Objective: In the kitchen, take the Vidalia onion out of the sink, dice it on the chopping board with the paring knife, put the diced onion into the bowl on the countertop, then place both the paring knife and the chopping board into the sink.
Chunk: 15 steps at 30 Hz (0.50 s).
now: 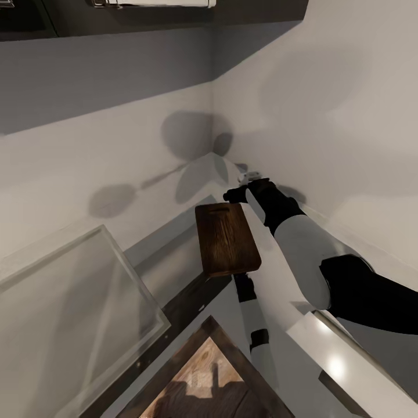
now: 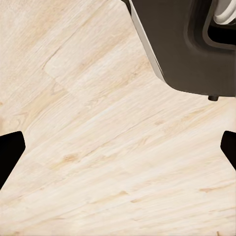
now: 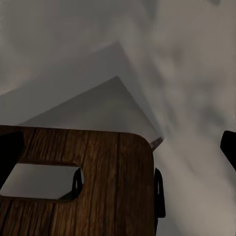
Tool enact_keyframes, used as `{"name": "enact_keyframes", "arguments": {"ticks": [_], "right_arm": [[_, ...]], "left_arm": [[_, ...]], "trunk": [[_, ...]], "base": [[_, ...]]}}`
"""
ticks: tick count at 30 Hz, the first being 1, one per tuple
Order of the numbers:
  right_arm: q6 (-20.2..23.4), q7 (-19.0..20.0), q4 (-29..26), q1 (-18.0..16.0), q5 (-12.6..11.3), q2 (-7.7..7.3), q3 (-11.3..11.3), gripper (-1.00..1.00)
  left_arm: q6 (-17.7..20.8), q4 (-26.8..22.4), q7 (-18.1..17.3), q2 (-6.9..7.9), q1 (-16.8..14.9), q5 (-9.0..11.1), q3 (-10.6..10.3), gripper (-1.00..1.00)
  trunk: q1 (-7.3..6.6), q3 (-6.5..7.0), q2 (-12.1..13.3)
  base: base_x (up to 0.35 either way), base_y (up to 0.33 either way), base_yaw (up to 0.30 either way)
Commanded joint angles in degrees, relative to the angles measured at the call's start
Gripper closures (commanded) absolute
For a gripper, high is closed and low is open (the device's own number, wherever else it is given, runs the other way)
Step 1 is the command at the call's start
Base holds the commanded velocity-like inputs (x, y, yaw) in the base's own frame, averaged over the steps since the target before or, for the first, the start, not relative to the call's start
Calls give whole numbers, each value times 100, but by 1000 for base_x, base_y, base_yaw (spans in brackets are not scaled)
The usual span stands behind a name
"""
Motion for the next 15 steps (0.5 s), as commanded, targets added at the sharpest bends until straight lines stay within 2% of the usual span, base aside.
{"name": "enact_keyframes", "arguments": {"ticks": [1,15], "right_arm": [[30,5,-4,-4,15,0,18,-100],[29,5,54,-4,14,0,21,-100]], "left_arm": [[-6,-9,-4,-1,4,32,2,-100],[-6,-9,-4,-5,4,32,2,-100]], "trunk": [[3,-15,-10],[3,-113,-10]], "base": [[0,0,0],[0,0,0]]}}
